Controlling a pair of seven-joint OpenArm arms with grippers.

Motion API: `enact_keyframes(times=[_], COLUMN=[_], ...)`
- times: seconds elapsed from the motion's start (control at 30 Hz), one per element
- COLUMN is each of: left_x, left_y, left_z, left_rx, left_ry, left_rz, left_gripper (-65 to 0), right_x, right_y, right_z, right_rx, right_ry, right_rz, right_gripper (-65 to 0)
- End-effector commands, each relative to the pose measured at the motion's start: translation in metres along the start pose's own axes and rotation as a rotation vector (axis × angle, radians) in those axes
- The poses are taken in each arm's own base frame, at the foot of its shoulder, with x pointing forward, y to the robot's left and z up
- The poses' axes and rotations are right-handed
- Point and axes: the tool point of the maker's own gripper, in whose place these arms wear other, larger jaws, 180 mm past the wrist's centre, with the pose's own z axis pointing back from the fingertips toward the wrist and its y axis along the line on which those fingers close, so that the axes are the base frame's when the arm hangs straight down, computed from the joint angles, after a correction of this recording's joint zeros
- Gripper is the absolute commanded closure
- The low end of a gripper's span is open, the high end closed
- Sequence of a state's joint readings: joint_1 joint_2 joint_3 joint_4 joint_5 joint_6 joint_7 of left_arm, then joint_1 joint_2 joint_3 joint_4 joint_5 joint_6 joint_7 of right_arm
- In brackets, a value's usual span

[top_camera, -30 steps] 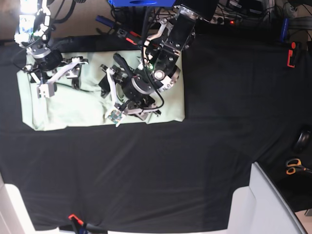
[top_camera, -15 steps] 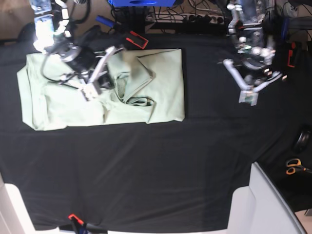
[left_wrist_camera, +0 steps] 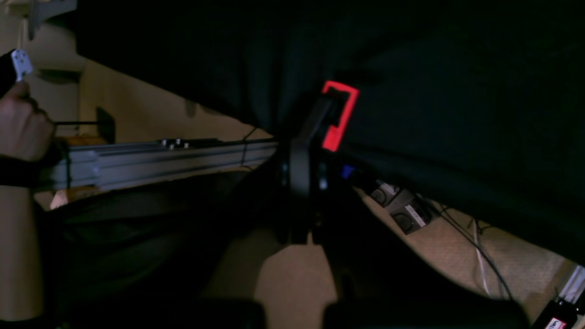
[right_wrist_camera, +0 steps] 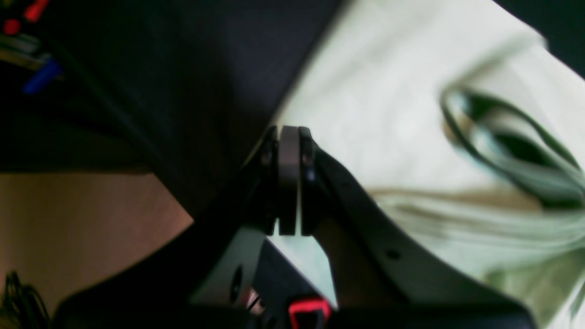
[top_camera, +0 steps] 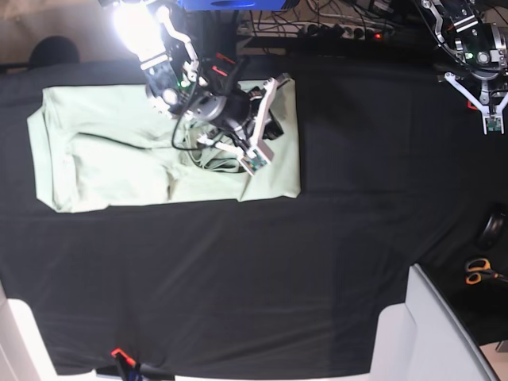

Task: Fold the T-shirt properly
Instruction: 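Release the folded end and raise the left gripper away to rest, then grasp the folded shirt's middle with the right gripper and tuck it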

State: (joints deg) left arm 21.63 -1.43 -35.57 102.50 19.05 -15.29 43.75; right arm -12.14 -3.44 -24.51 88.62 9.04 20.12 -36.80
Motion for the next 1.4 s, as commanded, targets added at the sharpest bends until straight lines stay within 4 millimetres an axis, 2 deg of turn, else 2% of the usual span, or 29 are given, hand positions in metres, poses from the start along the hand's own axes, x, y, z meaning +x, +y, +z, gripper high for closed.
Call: enact_keyframes(times=[0.0, 0.13, 0.23, 0.4, 0.5, 0.6, 0.87, 1.03, 1.27, 1.37], left_x=[0.008, 0.010, 0.011, 0.011, 0.011, 0.012, 0.012, 0.012, 0.012, 0.005], left_y=[0.009, 0.007, 0.006, 0.007, 0.007, 0.007, 0.008, 0.008, 0.008, 0.004], left_z=[0.002, 0.002, 0.002, 0.002, 0.002, 0.002, 0.001, 0.001, 0.001, -0.002], left_rx=[0.025, 0.021, 0.018, 0.022, 0.024, 0.021, 0.022, 0.022, 0.026, 0.014], left_ry=[-0.030, -0.032, -0.035, -0.035, -0.035, -0.037, -0.037, -0.037, -0.035, -0.014], left_rz=[-0.003, 0.001, 0.004, 0.000, -0.002, 0.001, 0.000, 0.000, -0.004, -0.006], left_gripper=[0.0, 0.0, 0.0, 0.0, 0.0, 0.0, 0.0, 0.0, 0.0, 0.0], right_x=[0.015, 0.009, -0.005, -0.012, -0.025, -0.029, -0.063, -0.057, -0.055, -0.055], right_y=[-0.002, -0.007, -0.019, -0.039, -0.062, -0.066, -0.087, -0.095, -0.126, -0.138], right_z=[-0.001, -0.016, -0.025, -0.023, -0.007, 0.004, 0.027, 0.042, 0.072, 0.087], right_rx=[0.002, 0.007, -0.034, -0.133, -0.241, -0.301, -0.435, -0.471, -0.609, -0.672], right_ry=[-0.042, 0.000, 0.043, 0.052, 0.054, 0.043, 0.093, 0.064, 0.051, 0.035], right_rz=[0.007, -0.003, -0.051, -0.122, -0.199, -0.249, -0.317, -0.305, -0.337, -0.356], right_gripper=[0.0, 0.0, 0.0, 0.0, 0.0, 0.0, 0.0, 0.0, 0.0, 0.0])
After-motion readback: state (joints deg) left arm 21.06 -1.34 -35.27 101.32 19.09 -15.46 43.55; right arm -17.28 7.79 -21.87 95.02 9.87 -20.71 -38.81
